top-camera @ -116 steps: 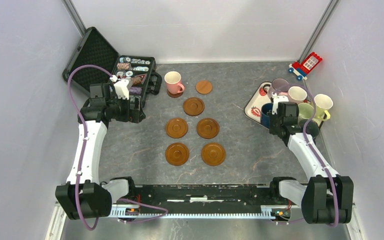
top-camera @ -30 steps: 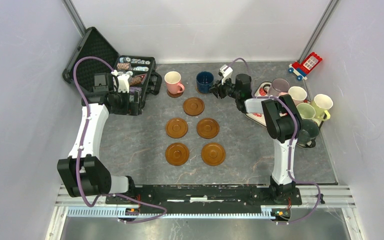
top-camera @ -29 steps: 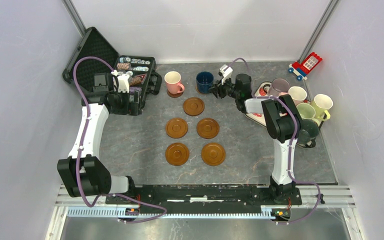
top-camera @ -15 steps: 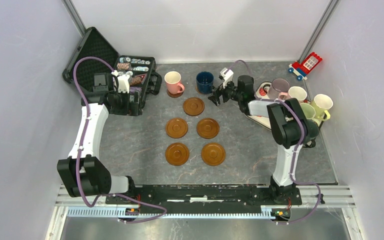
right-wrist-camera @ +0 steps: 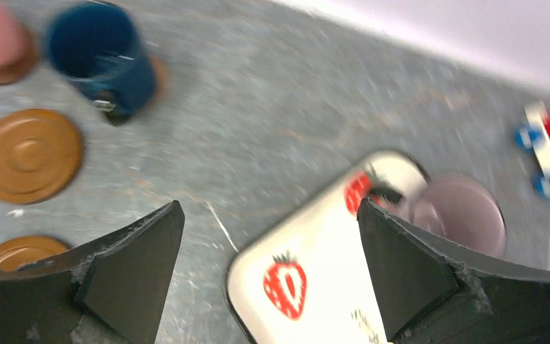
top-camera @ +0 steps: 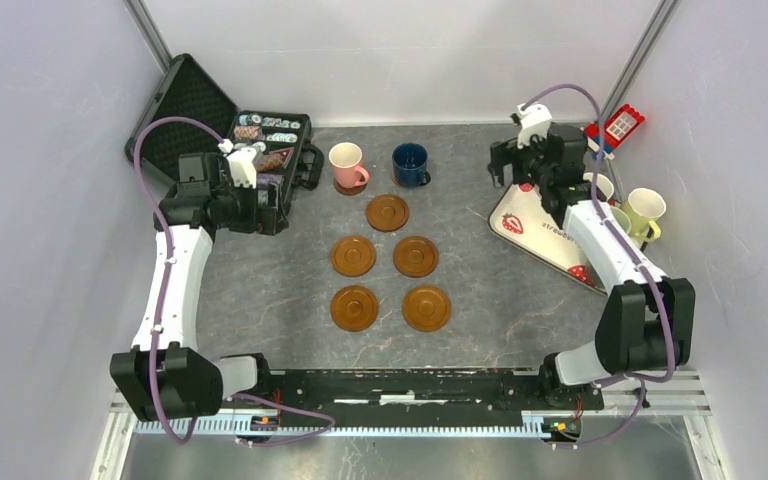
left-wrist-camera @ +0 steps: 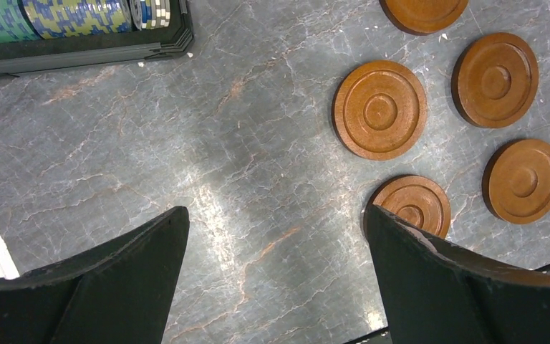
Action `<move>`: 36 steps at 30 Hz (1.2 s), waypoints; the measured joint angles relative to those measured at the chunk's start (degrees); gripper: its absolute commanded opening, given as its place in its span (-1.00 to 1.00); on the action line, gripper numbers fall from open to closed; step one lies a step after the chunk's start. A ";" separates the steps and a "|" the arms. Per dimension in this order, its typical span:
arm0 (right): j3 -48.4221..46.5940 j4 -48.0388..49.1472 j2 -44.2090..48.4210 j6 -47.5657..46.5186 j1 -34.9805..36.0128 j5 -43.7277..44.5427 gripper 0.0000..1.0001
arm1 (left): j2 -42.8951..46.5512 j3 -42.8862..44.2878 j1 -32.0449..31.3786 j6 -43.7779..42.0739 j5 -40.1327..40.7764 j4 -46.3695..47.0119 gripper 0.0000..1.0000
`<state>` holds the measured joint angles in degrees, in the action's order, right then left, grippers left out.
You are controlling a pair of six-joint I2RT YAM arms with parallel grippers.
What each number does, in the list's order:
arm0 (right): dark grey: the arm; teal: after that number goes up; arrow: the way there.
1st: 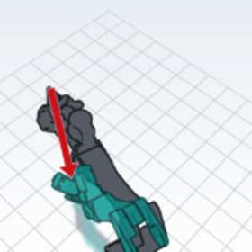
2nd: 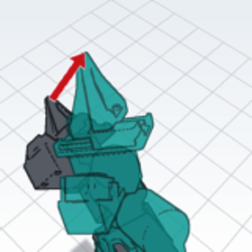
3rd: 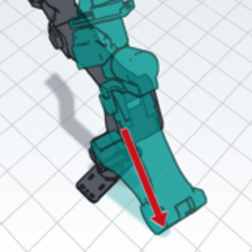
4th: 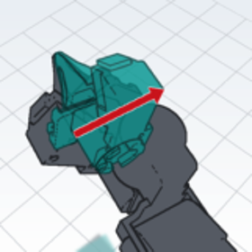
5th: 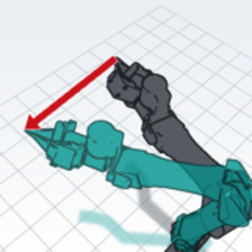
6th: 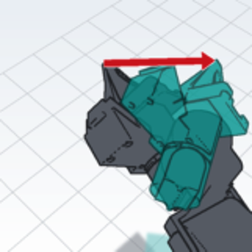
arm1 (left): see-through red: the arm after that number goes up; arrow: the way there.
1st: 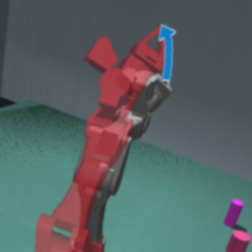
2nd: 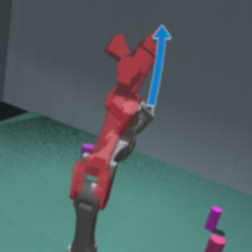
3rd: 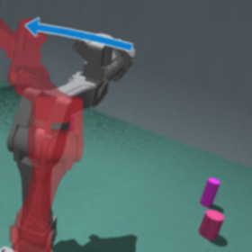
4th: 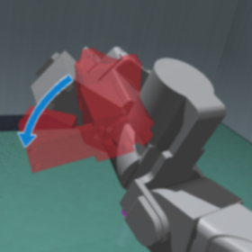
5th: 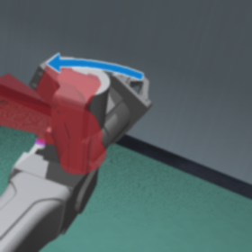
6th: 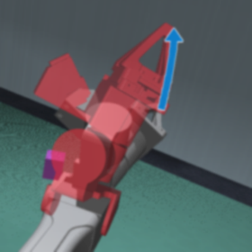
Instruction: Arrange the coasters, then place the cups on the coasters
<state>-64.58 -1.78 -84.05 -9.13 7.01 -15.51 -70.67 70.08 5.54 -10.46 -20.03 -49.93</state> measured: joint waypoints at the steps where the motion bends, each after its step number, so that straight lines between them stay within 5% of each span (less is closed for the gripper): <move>1: 0.00 -1.57 0.35 1.51 -0.81 3.34 0.96 | 0.52 -0.48 0.00 0.02 -0.11 0.35 1.00; 9: -1.84 -15.10 -3.45 14.93 -4.59 23.45 0.96 | 0.59 -1.07 0.00 0.04 -1.20 1.16 1.00; 16: -1.95 -20.55 -4.59 14.32 -9.16 25.83 0.96 | 0.61 -1.07 0.00 0.04 -1.16 1.38 1.00; 24: -1.97 -32.74 7.41 -4.44 -17.42 14.47 0.96 | 1.22 -2.25 0.00 0.02 -2.29 1.60 1.00; 36: 2.23 -48.76 16.37 -36.26 -42.05 5.35 0.96 | 3.15 -3.43 0.00 -0.22 -5.18 1.53 1.00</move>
<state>-62.35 -50.54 -67.68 -45.39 -35.05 -10.15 -67.53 66.65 5.54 -10.68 -25.21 -48.40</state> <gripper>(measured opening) 0.979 0.996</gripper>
